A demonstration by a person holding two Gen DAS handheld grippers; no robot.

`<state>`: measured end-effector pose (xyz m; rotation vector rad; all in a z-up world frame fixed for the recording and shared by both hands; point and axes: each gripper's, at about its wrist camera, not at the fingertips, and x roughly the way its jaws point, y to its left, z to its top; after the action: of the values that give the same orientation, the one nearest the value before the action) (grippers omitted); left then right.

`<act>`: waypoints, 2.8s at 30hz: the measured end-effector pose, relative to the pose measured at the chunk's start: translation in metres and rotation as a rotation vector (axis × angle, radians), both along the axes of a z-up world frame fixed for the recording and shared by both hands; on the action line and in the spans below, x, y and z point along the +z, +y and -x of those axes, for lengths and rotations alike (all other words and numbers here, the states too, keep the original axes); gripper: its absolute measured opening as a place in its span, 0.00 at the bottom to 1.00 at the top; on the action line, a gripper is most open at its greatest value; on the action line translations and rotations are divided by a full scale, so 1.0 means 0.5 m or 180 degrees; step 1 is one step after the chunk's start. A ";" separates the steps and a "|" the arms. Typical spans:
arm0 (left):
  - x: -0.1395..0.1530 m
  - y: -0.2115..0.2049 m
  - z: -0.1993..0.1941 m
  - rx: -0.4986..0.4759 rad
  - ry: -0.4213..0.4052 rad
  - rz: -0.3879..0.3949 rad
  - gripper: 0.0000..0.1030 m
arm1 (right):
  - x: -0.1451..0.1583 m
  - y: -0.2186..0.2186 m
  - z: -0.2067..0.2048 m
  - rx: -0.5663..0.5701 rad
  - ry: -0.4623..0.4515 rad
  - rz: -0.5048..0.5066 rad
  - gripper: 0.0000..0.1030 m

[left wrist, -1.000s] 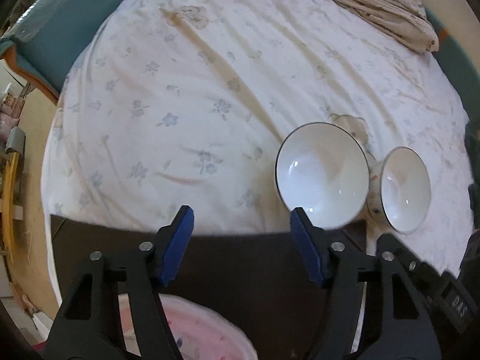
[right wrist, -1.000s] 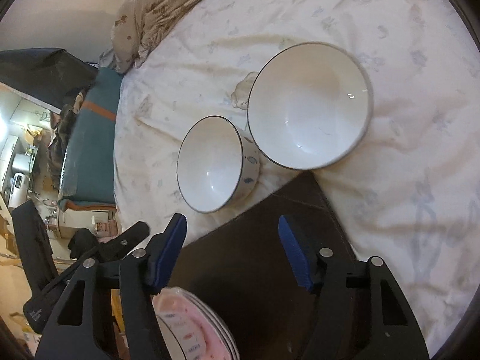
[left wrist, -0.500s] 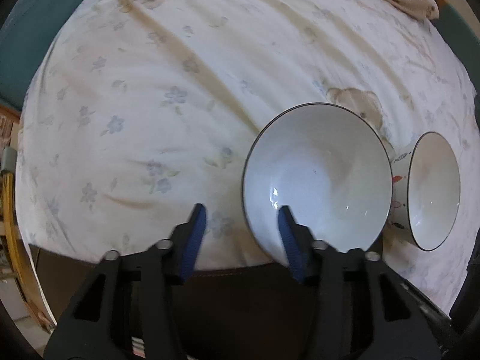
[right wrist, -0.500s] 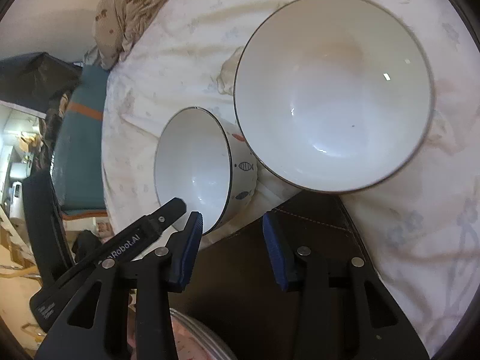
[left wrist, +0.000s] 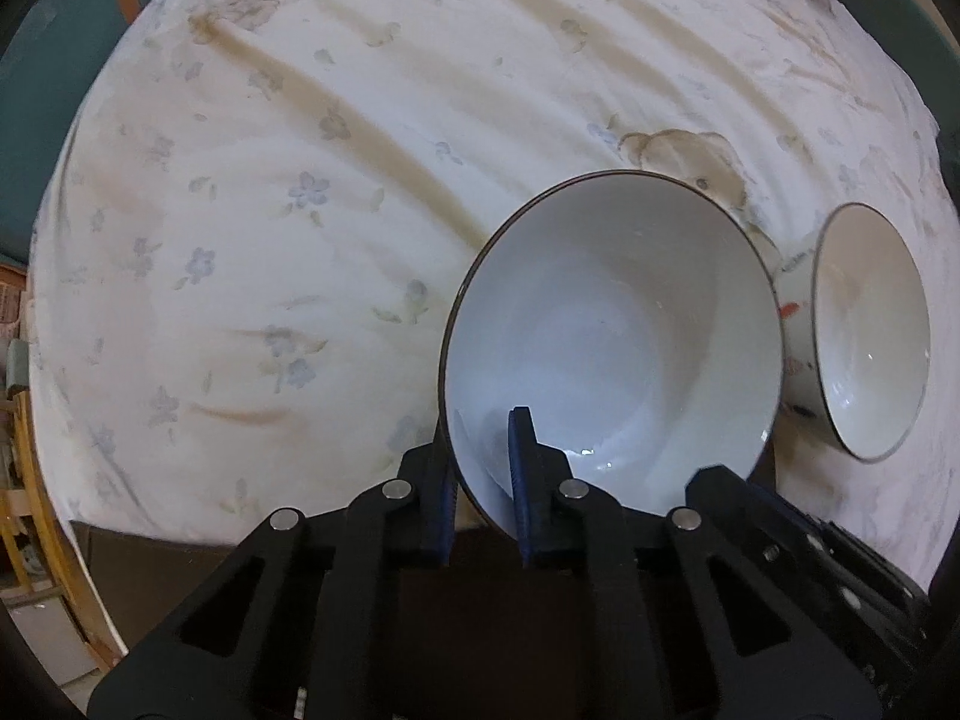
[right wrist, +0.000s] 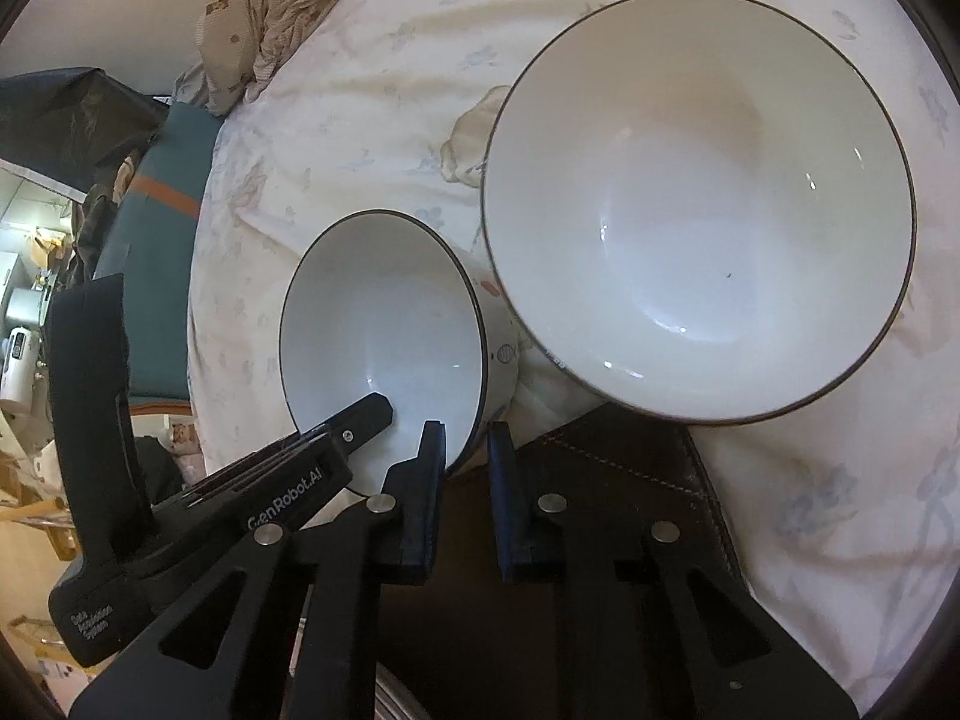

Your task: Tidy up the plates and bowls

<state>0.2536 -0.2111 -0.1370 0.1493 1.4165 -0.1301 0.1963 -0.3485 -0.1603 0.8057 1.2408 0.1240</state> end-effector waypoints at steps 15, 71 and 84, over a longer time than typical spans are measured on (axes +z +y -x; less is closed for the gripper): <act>0.074 0.014 0.151 -0.0195 0.0152 0.0171 0.16 | 0.080 0.033 0.126 0.0154 -0.0134 0.0066 0.14; 0.128 0.044 0.296 -0.0352 -0.0276 0.0077 0.11 | 0.094 0.007 0.254 0.0279 -0.0068 0.0385 0.20; 0.256 0.201 0.432 -0.0099 -0.0659 0.0399 0.11 | 0.230 0.090 0.312 0.0741 -0.0640 0.0243 0.20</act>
<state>0.0375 -0.1105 -0.0088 0.0788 1.1965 -0.2223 0.0403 -0.3035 -0.0453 0.5661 1.1378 0.3367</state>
